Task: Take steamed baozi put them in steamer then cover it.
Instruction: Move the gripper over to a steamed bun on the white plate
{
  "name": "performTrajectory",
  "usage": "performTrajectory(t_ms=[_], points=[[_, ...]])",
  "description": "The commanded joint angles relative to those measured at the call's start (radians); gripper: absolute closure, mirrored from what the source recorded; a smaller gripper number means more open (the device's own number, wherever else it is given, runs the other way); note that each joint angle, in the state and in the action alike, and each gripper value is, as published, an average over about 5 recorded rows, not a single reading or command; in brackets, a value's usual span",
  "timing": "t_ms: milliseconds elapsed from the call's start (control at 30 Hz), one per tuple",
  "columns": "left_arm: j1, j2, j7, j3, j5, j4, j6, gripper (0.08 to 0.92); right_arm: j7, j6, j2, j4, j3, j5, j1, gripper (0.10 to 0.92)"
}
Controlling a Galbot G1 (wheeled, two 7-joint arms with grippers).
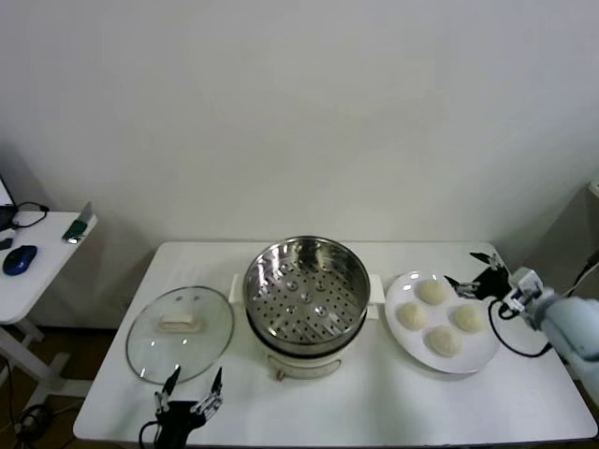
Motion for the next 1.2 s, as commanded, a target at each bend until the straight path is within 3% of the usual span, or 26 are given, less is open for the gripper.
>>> performTrajectory(t_ms=[33,233,433,867,1200], points=[[-0.004,-0.001,0.003,-0.001,-0.001,-0.005,-0.001,0.177,-0.421,0.127,-0.083,-0.263,-0.873,-0.147,0.860,0.203],[-0.021,-0.001,0.005,-0.004,-0.006,0.004,0.000,0.177,-0.561,0.197,0.025,-0.381,-1.179,-0.115,1.104,0.203],[-0.042,0.001,0.008,-0.005,-0.010,0.023,0.000,0.177,-0.585,0.199,0.138,-0.481,-1.287,-0.102,1.112,0.203],[-0.055,0.004,0.009,-0.011,-0.011,0.043,-0.004,0.177,-0.533,0.204,0.366,-0.754,-1.103,-0.125,0.884,0.203],[-0.060,0.003,0.008,-0.011,-0.009,0.053,-0.009,0.177,-0.500,0.210,0.457,-0.862,-0.997,-0.184,0.787,0.203]])
